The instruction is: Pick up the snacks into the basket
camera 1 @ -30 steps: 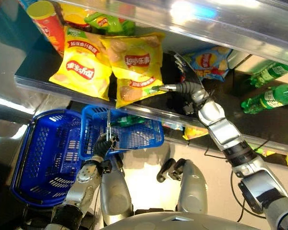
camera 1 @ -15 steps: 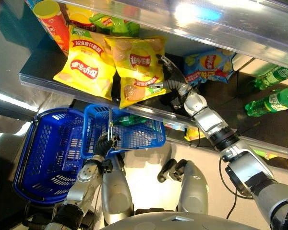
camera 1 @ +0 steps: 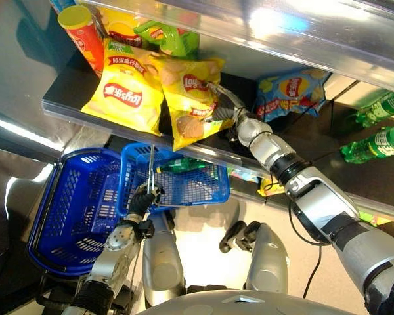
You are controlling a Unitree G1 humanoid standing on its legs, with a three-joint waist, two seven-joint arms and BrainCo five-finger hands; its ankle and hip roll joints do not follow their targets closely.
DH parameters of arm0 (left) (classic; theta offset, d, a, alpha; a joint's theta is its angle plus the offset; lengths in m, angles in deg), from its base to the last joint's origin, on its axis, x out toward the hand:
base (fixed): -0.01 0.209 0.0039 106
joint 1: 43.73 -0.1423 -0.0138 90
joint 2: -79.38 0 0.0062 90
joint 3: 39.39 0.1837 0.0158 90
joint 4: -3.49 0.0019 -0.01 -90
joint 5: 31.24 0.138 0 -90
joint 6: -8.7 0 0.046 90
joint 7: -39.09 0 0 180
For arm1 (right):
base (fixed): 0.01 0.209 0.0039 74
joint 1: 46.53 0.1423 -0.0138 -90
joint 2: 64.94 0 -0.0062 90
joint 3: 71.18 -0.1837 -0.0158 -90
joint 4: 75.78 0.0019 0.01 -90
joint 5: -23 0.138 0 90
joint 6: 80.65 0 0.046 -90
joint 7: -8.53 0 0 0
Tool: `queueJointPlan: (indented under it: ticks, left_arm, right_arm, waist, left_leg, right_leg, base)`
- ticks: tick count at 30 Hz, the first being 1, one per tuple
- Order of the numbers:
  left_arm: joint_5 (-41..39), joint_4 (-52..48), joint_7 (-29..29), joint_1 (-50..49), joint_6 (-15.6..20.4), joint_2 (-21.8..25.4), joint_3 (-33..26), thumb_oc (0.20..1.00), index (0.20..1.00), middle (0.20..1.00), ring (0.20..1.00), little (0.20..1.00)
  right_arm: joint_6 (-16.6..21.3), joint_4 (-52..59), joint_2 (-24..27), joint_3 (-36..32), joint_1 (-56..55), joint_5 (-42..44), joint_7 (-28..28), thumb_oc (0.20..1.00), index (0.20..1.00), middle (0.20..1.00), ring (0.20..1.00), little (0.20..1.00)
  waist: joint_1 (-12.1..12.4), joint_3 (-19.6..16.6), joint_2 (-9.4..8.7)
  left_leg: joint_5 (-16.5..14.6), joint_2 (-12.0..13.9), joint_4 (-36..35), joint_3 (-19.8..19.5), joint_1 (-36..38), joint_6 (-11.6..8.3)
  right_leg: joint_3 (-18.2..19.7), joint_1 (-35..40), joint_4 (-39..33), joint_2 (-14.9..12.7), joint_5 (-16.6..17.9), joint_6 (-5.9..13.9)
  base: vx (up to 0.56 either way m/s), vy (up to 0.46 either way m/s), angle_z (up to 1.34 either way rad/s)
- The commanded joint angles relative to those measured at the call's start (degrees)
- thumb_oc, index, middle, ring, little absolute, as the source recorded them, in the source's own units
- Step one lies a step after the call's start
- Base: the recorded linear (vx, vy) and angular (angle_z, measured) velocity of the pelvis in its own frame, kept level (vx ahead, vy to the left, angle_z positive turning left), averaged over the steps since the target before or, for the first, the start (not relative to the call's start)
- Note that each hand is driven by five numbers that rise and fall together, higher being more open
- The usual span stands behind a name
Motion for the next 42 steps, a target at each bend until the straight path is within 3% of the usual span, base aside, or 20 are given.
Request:
queueJointPlan:
  ticks: [1,18,28,34,37,41,42]
  left_arm:
    - [-3.54,-10.45,0.35,0.45,7.03,1.19,0.81,0.2,0.2,0.2,0.2,0.2]
    - [-3.15,-9.82,-1.99,1.72,7.75,-0.41,-0.3,0.2,0.2,0.2,0.2,0.2]
    - [-2.78,-9.49,-2.24,1.55,8.01,-1.27,-1.2,0.2,0.2,0.2,0.2,0.2]
    - [-2.33,-10.1,-2.29,0.64,8.31,-1.25,-2.14,0.2,0.2,0.2,0.2,0.2]
    - [-3.18,-12.98,-0.74,-0.78,8.35,-0.53,-3.15,0.2,0.2,0.2,0.2,0.2]
    - [-4.81,-16.96,3.16,-2.95,7.78,1.07,-3.55,0.2,0.2,0.2,0.2,0.2]
    - [-4.85,-17.08,3.2,-3.11,7.72,1.05,-3.56,0.2,0.2,0.2,0.2,0.2]
  right_arm:
    - [-0.08,-2.25,-1.07,0.77,1.57,-3.95,-0.41,0.2,0.2,0.2,0.2,0.2]
    - [0.03,17.24,6.17,-6.07,-10.55,-4.83,-5.11,0.2,0.2,0.2,0.2,0.2]
    - [2.14,29.82,9.51,-13.49,-24.63,-4.15,-8.09,0.2,0.2,0.2,0.2,0.2]
    - [7.31,40.45,10.47,-18.39,-34.19,7.95,-6.32,0.2,0.2,0.2,0.2,0.2]
    - [11.86,49.7,13.52,-19.7,-42.26,23.45,2.24,0.2,0.2,0.2,0.2,0.2]
    - [11.69,54.31,18.61,-17.62,-48.84,41.49,14.81,0.2,0.2,0.2,0.2,0.2]
    - [11.65,54.41,18.75,-17.71,-48.99,41.76,15.02,0.2,0.2,0.2,0.2,0.2]
  waist:
    - [3.1,-1.18,1.73]
    - [0.82,-1.08,1.29]
    - [-1.3,-2.62,0.63]
    - [-2.55,-3.03,-0.13]
    - [-3.4,-2.91,-1.3]
    - [-3.45,-3.1,-2.15]
    - [-3.48,-3.2,-2.1]
  left_leg:
    - [1.49,-1.34,-3.47,0.72,2.42,2.21]
    - [1.65,-1.55,-4.15,1.2,3.49,2.43]
    - [2.33,-1.26,-5.68,1.52,5.47,2.09]
    - [3.12,-0.99,-6.41,1.84,5.76,1.8]
    - [3.76,-0.68,-7.2,1.95,5.78,1.53]
    - [4.32,-0.36,-7.94,2.02,6.06,1.09]
    - [4.33,-0.37,-7.97,2.01,6.08,1.08]
  right_leg:
    - [3.82,-2.01,-0.25,-4.0,16.39,10.11]
    - [4.52,-1.77,-0.17,-4.53,16.35,10.02]
    - [4.92,-0.81,-1.87,-3.88,15.41,9.78]
    - [4.81,-0.91,-2.43,-3.45,15.58,9.78]
    - [4.67,-1.04,-2.92,-3.18,15.75,9.72]
    - [4.21,-0.77,-3.49,-2.83,15.74,9.82]
    - [4.19,-0.75,-3.51,-2.83,15.74,9.82]
  base:
    - [0.0,0.0,0.0]
    - [0.0,0.0,0.0]
    - [-0.01,-0.002,-0.02]
    - [-0.01,-0.003,-0.03]
    - [-0.02,-0.015,-0.02]
    - [0.0,0.0,0.0]
    - [0.0,0.0,0.0]
